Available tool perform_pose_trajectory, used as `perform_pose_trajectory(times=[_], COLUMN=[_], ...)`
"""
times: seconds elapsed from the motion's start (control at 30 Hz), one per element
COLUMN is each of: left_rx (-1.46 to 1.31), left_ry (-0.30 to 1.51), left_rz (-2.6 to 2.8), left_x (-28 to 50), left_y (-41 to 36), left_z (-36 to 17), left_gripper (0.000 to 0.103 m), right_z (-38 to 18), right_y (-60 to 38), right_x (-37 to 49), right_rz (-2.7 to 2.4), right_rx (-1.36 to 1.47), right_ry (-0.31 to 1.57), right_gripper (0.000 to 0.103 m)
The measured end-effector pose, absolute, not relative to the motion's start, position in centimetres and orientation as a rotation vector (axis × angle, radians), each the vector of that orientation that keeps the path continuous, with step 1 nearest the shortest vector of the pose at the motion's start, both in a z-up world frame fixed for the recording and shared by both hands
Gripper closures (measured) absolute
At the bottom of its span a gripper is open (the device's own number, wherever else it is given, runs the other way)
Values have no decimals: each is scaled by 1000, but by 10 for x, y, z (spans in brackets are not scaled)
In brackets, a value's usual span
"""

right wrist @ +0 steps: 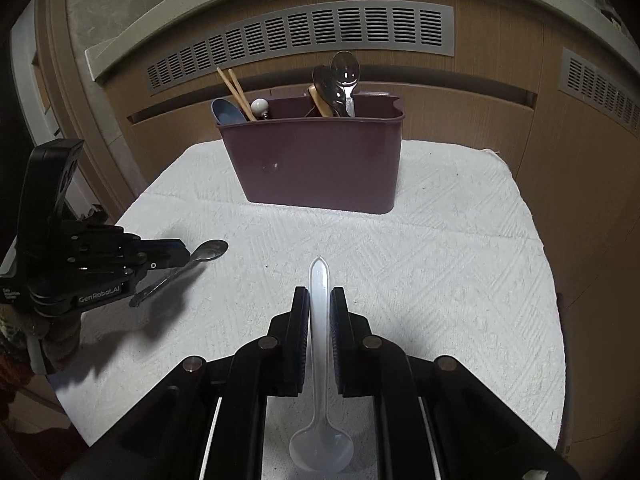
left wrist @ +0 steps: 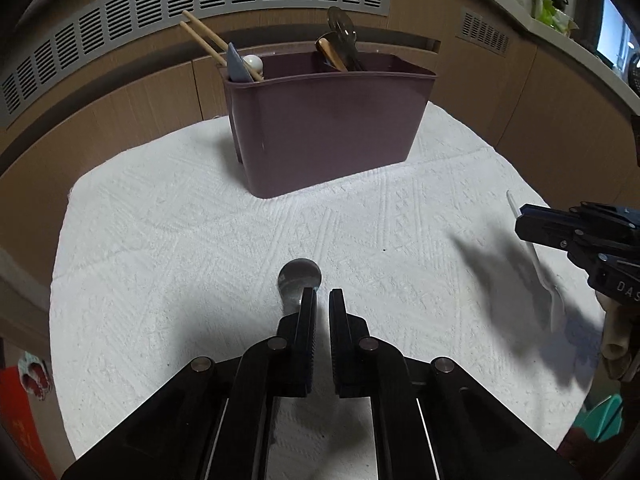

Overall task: Organize utensils
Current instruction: 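Carry the smiley spoon with left tool while right tool carries the white spoon toward the caddy, then lower both spoons into the caddy and open both tools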

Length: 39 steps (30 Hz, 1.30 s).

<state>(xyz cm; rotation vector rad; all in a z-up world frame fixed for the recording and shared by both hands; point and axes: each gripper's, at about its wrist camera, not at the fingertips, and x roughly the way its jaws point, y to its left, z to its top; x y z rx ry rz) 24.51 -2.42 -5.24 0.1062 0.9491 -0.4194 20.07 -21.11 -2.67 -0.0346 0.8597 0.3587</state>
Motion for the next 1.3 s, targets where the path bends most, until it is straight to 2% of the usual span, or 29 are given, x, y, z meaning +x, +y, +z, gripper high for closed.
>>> perform_pose_trajectory(times=[0.13,0.2,0.23,0.6,0.7,1.07,1.2,1.3], left_rx=[113,150,163,212,165,-104,-137,-215], left_ry=[954,958,964,1063,1068,654,599,552], left_rz=[-453,-483,-479,-452,-418,-374,-379,-425], left_x=[246,249,252,294,294,213,222,238], left_y=[-18,-18,-17,-38,-33,1,1,4], left_z=[-51,-52,-53,-78,-77,-9,3,31], left_gripper=[92,72,70,71,74,74,74,75], right_z=[-33,-37,-39,-48,-44,-33,-27,8], right_y=[-212,-212,-212,-212,-215,-219,-216,-217], right_x=[200,199,201,203,204,207,215,226], right_rz=[356,358,361,358,357,353,360,372], right_rx=[-43,-46,-48,-29,-6,91,124,132], right_ry=[880,892,896,896,877,819,785,689], right_gripper=[93,93,93,93,93,93,93,93])
